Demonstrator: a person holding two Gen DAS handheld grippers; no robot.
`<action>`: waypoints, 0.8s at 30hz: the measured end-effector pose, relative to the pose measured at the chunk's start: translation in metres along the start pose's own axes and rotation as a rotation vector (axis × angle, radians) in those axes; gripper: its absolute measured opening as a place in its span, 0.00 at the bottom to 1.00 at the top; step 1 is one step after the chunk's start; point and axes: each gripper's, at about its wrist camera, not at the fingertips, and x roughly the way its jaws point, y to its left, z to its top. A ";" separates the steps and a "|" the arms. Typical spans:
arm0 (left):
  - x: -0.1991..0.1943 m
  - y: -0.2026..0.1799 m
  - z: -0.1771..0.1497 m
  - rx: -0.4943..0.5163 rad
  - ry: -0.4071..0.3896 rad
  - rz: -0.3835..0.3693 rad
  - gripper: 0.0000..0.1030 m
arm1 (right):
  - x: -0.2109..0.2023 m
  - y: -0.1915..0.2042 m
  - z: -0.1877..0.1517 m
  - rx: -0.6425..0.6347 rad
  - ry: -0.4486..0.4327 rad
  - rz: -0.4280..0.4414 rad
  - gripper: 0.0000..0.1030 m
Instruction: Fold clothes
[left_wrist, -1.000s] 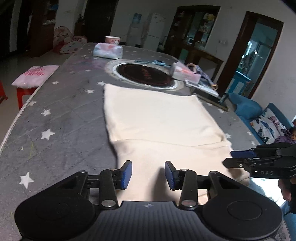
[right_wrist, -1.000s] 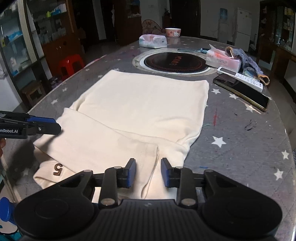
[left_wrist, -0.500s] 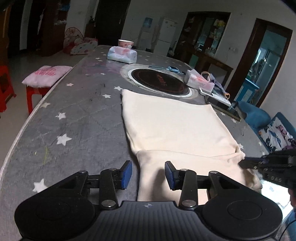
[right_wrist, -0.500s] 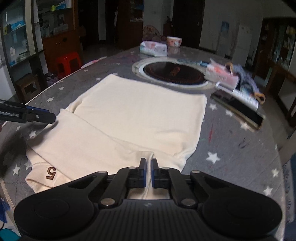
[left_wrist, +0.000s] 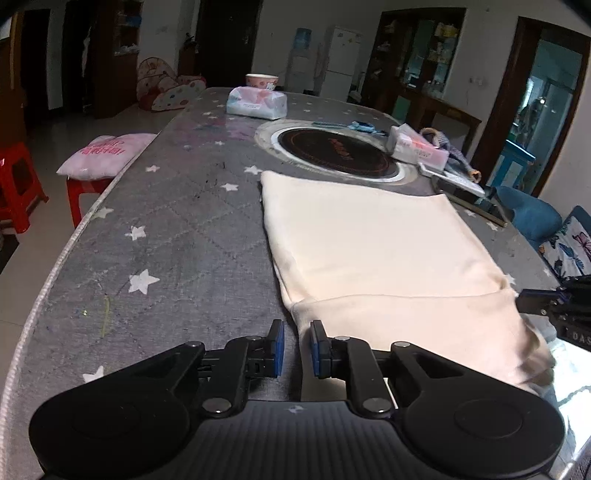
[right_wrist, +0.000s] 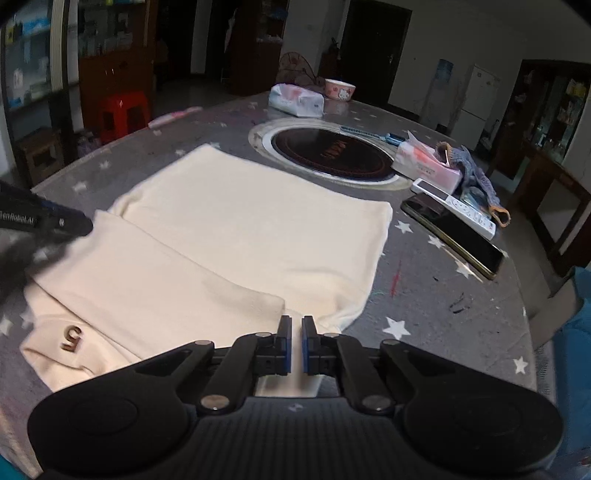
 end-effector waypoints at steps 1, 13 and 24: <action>-0.006 -0.003 -0.002 0.032 -0.005 -0.010 0.16 | -0.004 0.000 0.001 0.008 -0.011 0.017 0.07; -0.056 -0.061 -0.061 0.518 -0.001 -0.137 0.48 | -0.002 0.017 -0.014 -0.043 0.066 0.154 0.17; -0.049 -0.099 -0.097 0.797 -0.129 -0.103 0.48 | -0.038 0.015 -0.025 -0.118 0.058 0.107 0.39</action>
